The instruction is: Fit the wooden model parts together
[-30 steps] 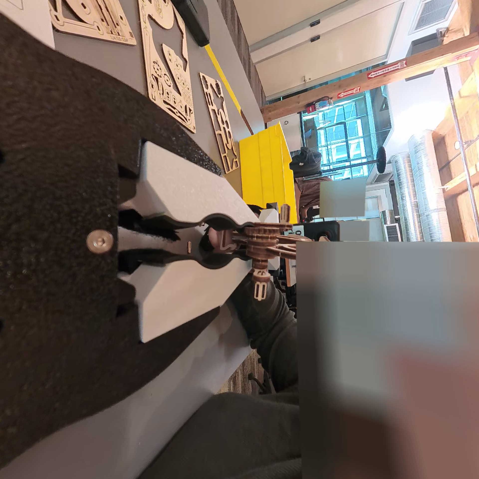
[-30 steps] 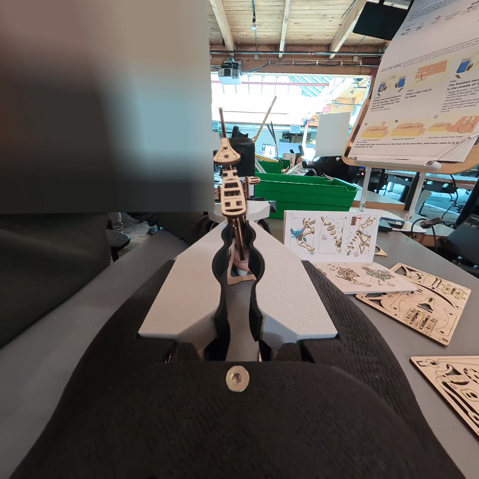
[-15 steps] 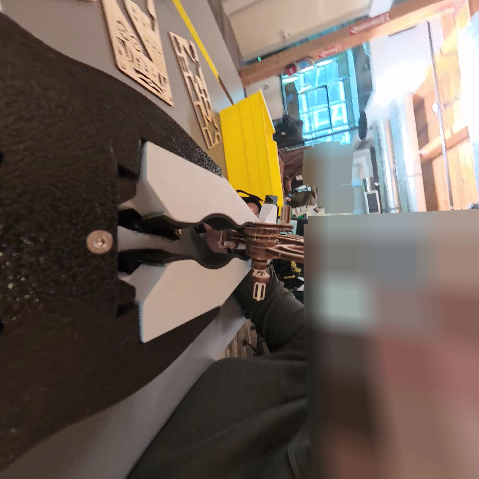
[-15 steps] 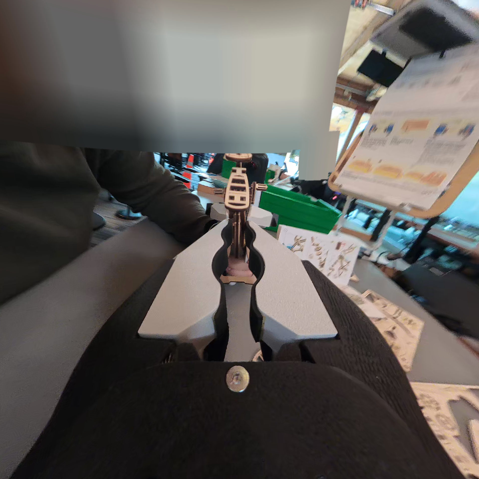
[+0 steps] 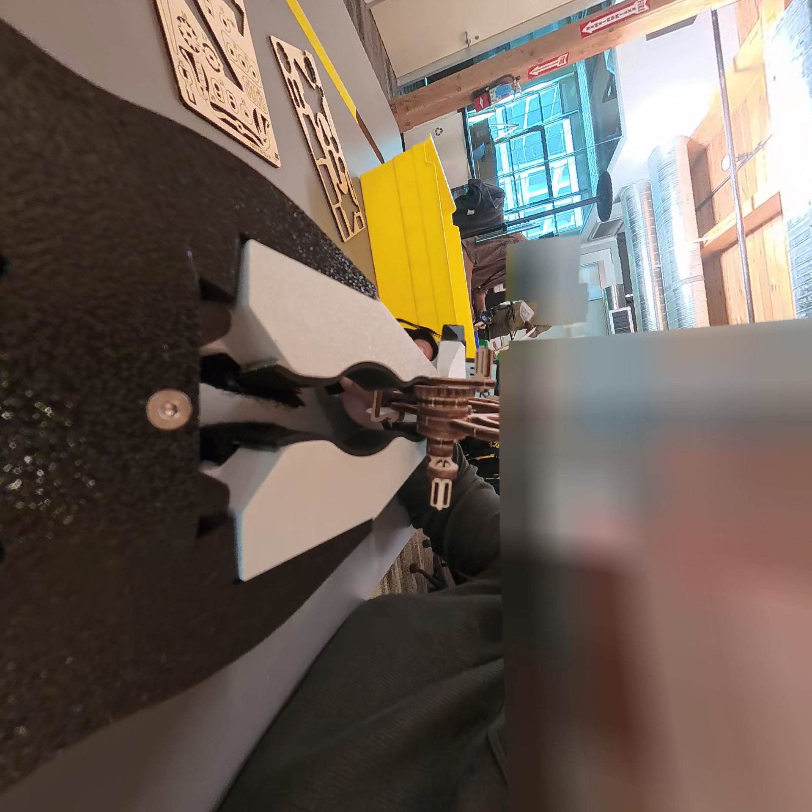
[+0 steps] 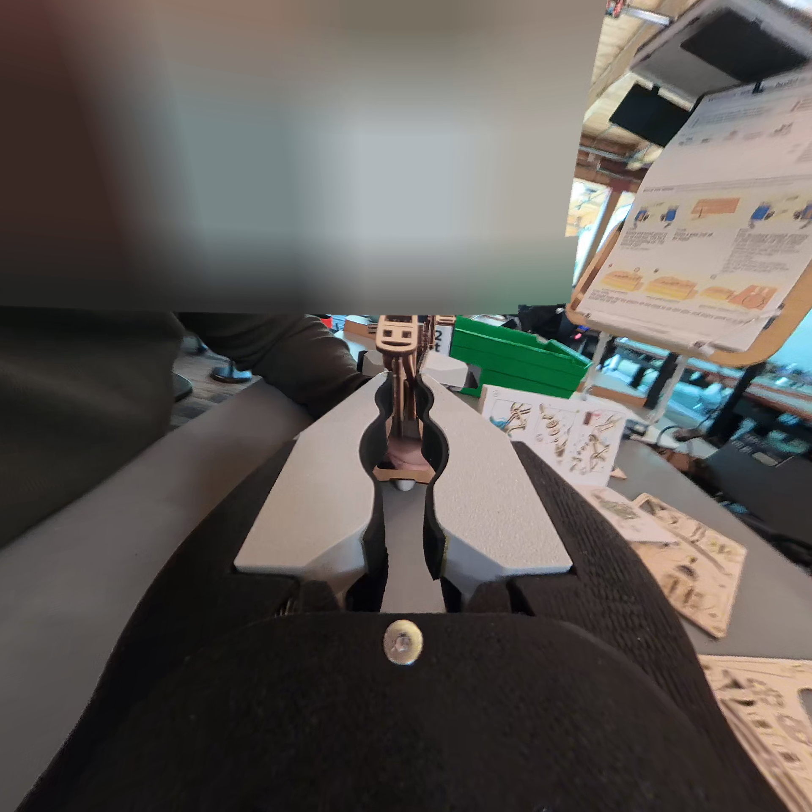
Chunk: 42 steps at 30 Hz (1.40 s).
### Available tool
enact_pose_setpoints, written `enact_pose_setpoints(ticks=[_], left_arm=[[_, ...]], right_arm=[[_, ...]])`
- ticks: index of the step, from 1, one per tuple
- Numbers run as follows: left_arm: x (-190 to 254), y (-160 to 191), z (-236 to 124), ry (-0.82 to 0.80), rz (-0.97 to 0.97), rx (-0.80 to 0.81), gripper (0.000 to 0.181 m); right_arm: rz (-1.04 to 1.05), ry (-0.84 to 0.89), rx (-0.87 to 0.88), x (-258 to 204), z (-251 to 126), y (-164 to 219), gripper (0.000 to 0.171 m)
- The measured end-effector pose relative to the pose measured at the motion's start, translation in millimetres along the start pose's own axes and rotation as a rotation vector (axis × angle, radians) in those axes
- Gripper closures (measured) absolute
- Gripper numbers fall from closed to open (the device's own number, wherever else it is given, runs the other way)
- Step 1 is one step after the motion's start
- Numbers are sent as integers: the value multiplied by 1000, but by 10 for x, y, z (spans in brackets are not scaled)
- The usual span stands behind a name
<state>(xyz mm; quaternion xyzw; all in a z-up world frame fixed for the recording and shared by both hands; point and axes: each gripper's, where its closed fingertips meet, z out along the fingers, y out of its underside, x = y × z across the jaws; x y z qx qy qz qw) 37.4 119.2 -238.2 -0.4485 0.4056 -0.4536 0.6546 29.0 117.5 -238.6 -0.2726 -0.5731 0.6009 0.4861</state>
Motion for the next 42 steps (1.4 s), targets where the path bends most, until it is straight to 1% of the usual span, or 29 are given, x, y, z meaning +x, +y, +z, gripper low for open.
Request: enact_pose_setpoints(ticks=[3, 10, 23, 42], left_arm=[[-28, -2, -3, -9, -18, 1, 173], [-91, 13, -13, -35, -74, -11, 173], [-51, 16, -8, 0, -92, -13, 172], [-189, 24, -25, -49, -112, -16, 173]], right_arm=[[52, -6, -2, 31, 0, 2, 165], [89, 11, -22, 95, -8, 27, 165], [34, 7, -4, 46, -9, 5, 165], [123, 27, -24, 143, -27, 21, 165]])
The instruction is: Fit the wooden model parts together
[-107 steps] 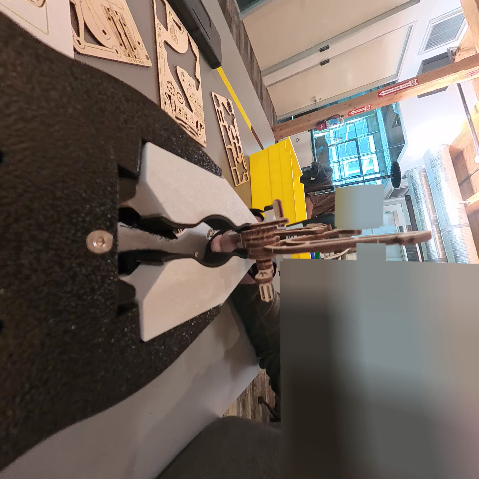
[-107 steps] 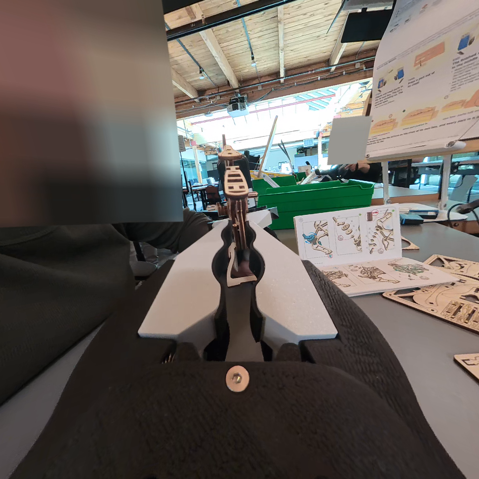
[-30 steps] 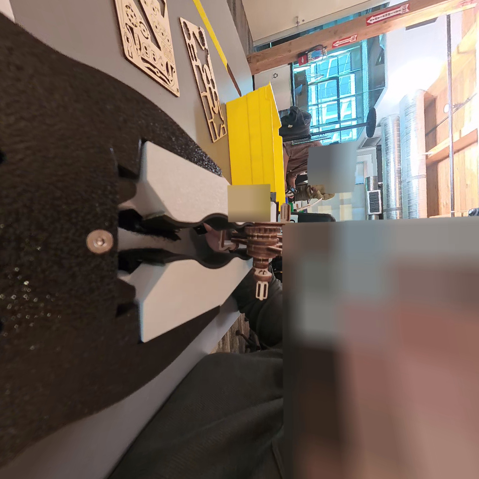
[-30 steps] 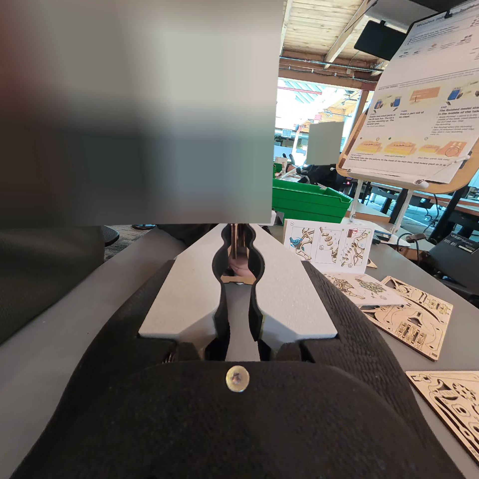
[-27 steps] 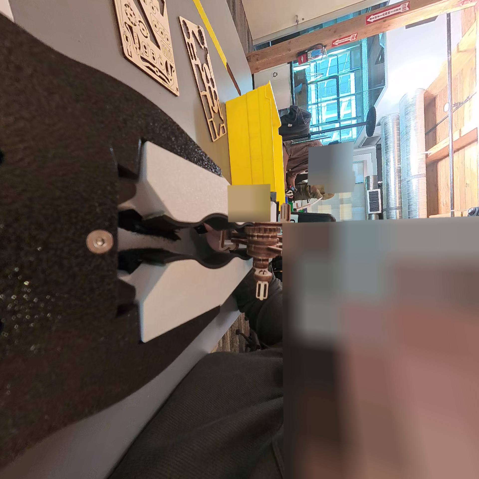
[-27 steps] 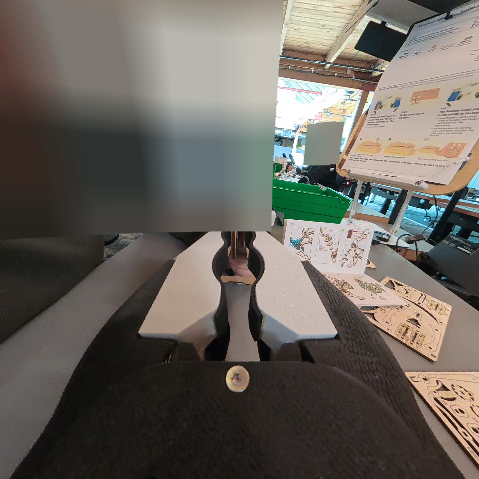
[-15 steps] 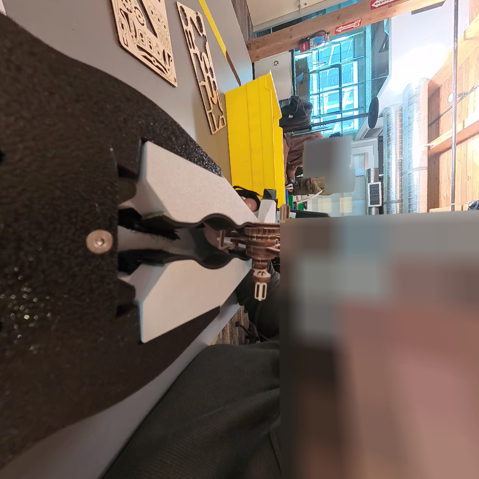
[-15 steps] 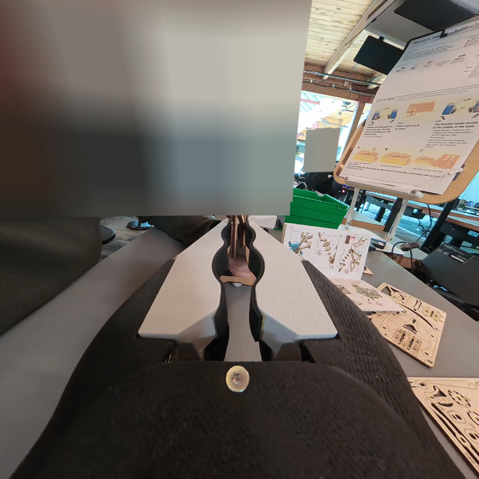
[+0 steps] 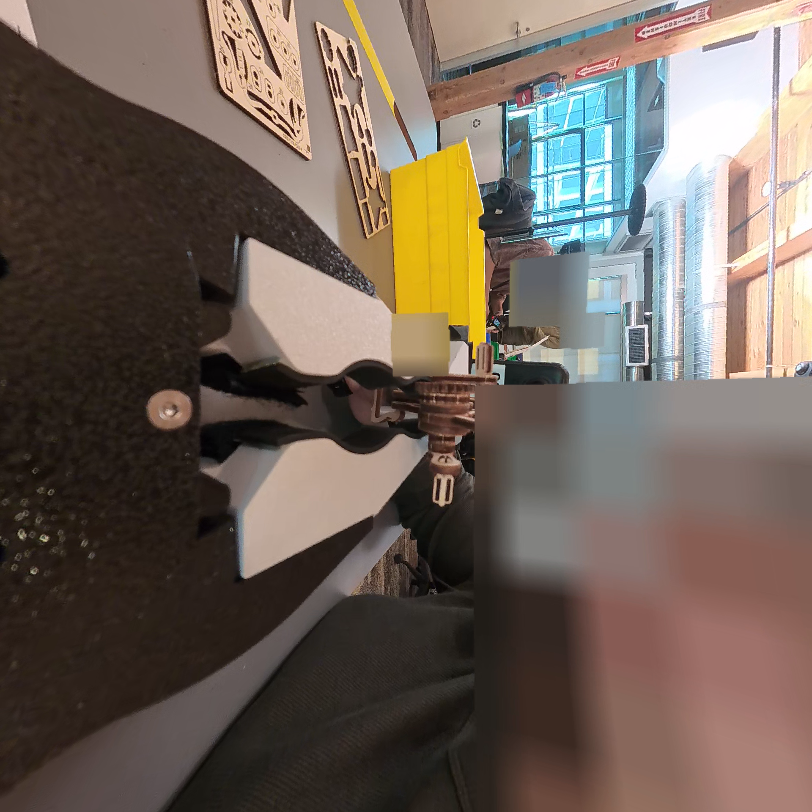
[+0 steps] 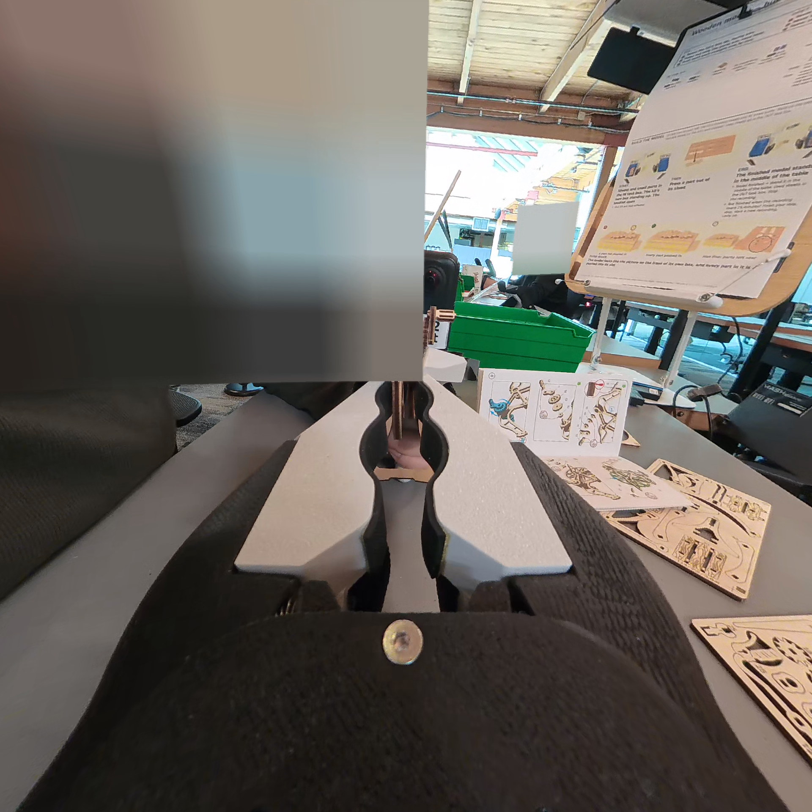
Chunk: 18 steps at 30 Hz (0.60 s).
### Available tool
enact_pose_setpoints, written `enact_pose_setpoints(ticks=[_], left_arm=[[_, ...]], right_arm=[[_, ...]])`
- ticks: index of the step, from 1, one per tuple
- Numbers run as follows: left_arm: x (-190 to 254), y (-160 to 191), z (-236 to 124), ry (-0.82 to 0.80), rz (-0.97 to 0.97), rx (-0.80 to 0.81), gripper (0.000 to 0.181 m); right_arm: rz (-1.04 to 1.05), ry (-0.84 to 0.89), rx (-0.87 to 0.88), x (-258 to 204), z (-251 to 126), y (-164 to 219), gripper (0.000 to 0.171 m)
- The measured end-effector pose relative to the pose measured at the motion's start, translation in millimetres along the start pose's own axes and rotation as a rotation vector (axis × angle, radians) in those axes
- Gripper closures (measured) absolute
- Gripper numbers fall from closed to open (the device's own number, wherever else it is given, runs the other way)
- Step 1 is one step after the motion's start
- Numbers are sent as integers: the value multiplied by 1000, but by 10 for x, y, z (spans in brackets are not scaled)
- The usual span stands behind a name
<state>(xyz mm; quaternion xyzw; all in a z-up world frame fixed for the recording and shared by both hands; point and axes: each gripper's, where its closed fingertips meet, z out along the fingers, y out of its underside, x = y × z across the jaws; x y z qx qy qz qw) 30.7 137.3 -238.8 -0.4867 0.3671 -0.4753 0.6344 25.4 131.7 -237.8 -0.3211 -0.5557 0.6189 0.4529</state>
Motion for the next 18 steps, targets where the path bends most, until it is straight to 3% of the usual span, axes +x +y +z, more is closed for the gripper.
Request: enact_pose_setpoints(ticks=[16, 18], left_arm=[[-13, 6, 4, -1, -29, -7, 173], [-74, -26, 4, -40, -25, 17, 172]], right_arm=[[13, -2, 43, 56, -11, 23, 165], [-66, 32, 36, 57, -4, 31, 147]])
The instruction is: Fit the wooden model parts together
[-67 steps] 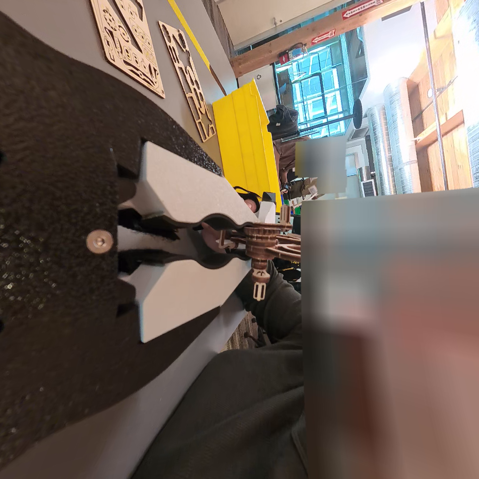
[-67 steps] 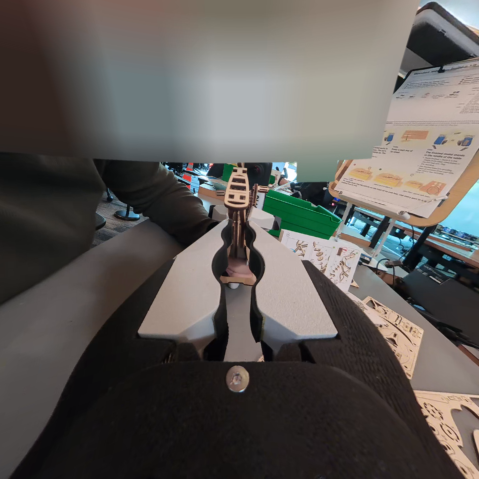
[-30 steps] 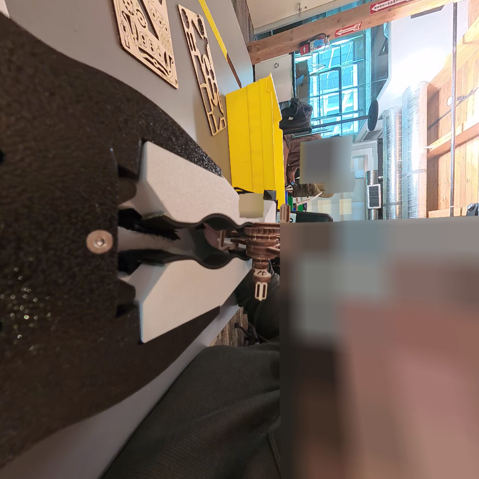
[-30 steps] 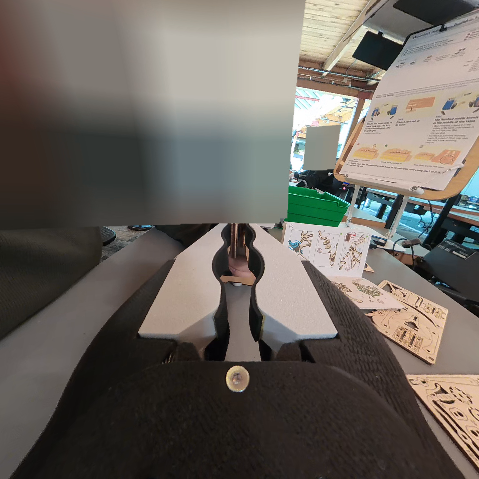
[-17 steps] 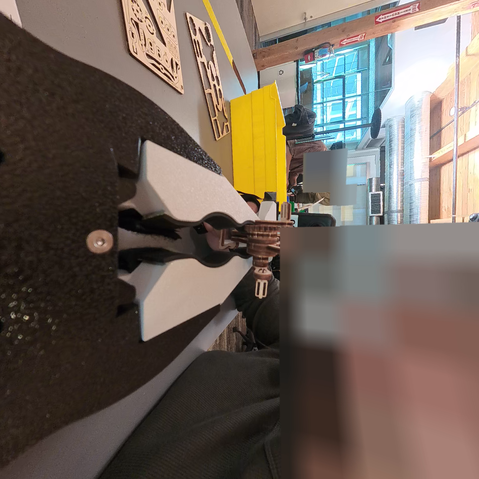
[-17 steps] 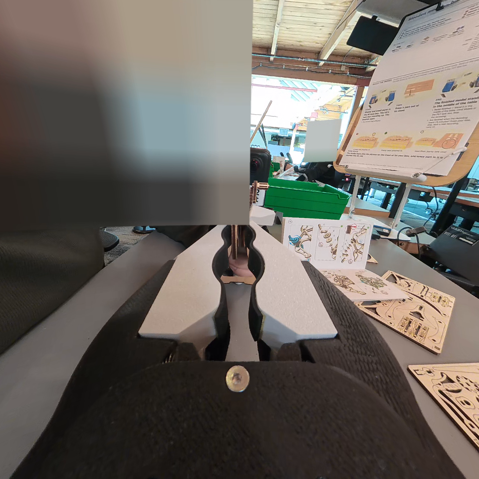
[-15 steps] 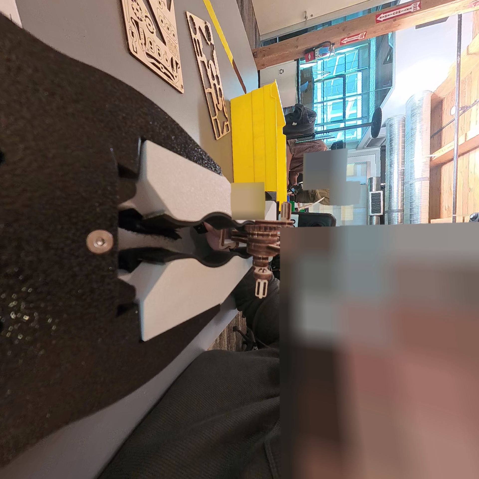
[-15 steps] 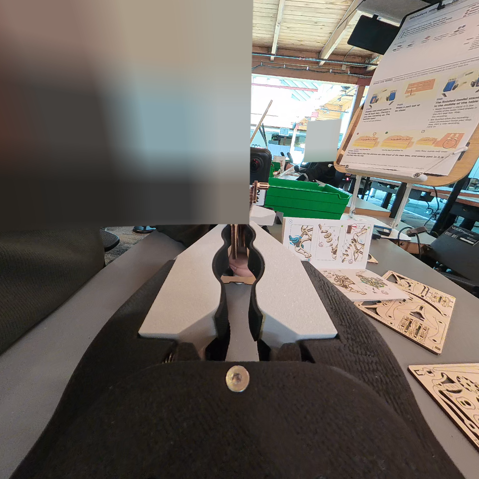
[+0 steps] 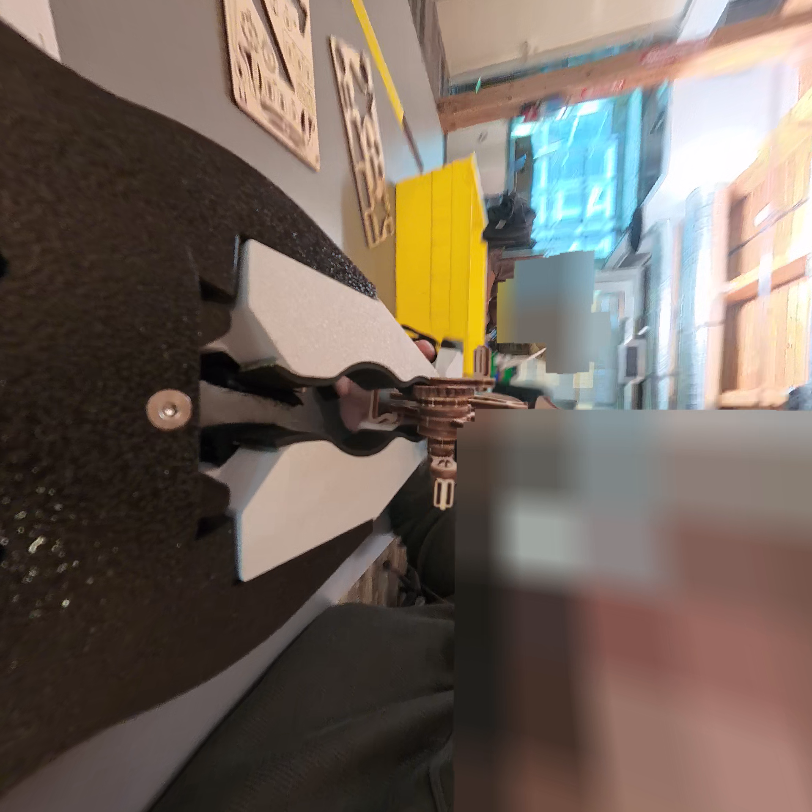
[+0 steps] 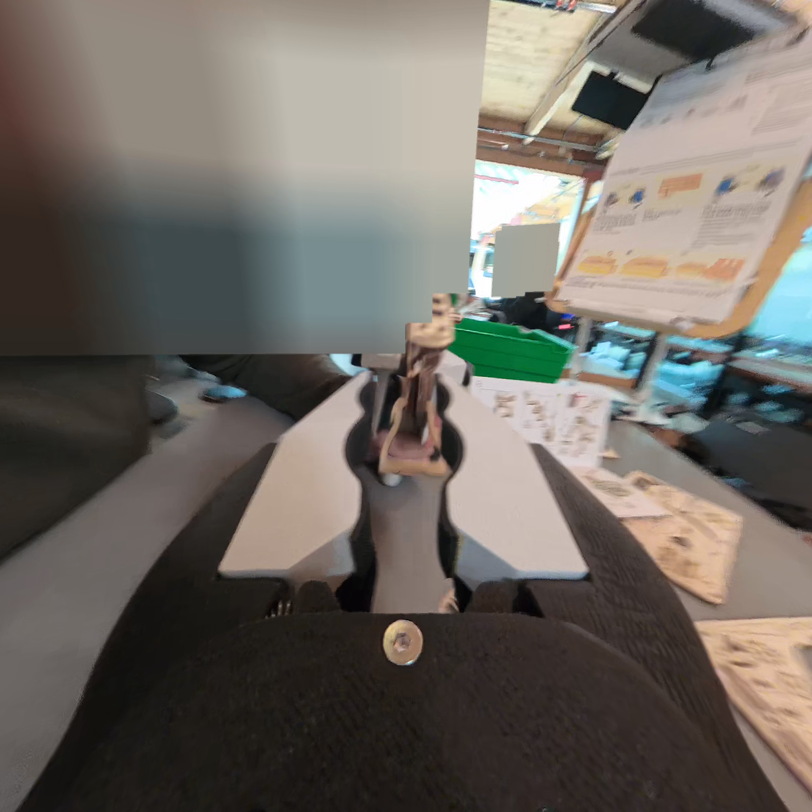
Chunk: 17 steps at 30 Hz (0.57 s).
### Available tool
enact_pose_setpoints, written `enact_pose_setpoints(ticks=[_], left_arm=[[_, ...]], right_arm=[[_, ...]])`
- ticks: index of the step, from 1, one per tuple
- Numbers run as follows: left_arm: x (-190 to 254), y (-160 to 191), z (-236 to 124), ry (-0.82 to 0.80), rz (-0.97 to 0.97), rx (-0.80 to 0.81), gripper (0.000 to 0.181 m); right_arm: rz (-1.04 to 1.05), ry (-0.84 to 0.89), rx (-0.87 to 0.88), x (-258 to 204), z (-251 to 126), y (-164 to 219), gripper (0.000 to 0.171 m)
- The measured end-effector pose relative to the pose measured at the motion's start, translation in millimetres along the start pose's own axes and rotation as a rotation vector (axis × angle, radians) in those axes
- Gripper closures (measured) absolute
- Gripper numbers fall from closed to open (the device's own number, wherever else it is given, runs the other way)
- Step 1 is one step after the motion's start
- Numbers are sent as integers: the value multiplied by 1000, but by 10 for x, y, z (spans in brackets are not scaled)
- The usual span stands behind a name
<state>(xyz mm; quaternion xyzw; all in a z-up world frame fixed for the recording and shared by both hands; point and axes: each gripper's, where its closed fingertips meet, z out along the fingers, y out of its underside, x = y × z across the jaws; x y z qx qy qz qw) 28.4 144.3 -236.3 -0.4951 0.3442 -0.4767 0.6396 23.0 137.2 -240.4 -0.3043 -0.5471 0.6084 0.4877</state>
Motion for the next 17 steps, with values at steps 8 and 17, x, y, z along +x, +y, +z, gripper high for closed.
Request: enact_pose_setpoints(ticks=[8, 17], left_arm=[[-225, -186, -149, -96, -95, 136, 171], [-339, -319, -277, -57, -265, 260, 172]], right_arm=[[-245, 295, 49, 335, -198, -178, 123], [-381, 457, -53, 513, -305, -110, 122]])
